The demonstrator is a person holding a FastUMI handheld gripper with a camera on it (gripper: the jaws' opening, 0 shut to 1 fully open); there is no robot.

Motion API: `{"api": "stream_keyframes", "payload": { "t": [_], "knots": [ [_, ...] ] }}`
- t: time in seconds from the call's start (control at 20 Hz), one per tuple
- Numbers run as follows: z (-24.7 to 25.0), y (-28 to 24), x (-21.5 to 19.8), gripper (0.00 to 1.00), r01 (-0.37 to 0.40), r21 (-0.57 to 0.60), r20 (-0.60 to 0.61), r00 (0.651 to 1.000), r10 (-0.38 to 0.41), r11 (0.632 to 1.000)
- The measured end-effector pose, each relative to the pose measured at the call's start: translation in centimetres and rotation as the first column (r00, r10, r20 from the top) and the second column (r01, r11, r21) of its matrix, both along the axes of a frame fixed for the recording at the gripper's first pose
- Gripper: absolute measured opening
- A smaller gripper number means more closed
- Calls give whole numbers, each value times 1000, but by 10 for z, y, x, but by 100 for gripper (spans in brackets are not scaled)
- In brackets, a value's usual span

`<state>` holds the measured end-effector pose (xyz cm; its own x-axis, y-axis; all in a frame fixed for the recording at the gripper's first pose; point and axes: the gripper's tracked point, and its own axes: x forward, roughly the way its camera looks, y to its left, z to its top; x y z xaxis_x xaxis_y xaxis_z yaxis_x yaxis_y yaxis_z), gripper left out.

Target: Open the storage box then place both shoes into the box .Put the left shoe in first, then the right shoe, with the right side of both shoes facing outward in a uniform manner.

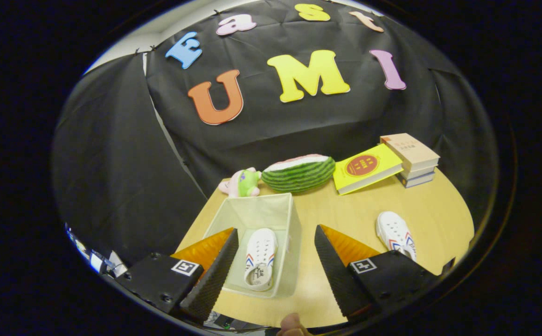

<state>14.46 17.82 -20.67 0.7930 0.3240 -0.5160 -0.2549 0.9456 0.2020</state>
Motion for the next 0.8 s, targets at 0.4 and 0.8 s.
{"api": "stream_keyframes", "payload": {
  "t": [0.4,0.8],
  "knots": [
    [3,-146,5,100,132,-155,5,991,-133,979],
    [-58,-251,24,100,192,-243,-128,965,-227,951]
  ]
}}
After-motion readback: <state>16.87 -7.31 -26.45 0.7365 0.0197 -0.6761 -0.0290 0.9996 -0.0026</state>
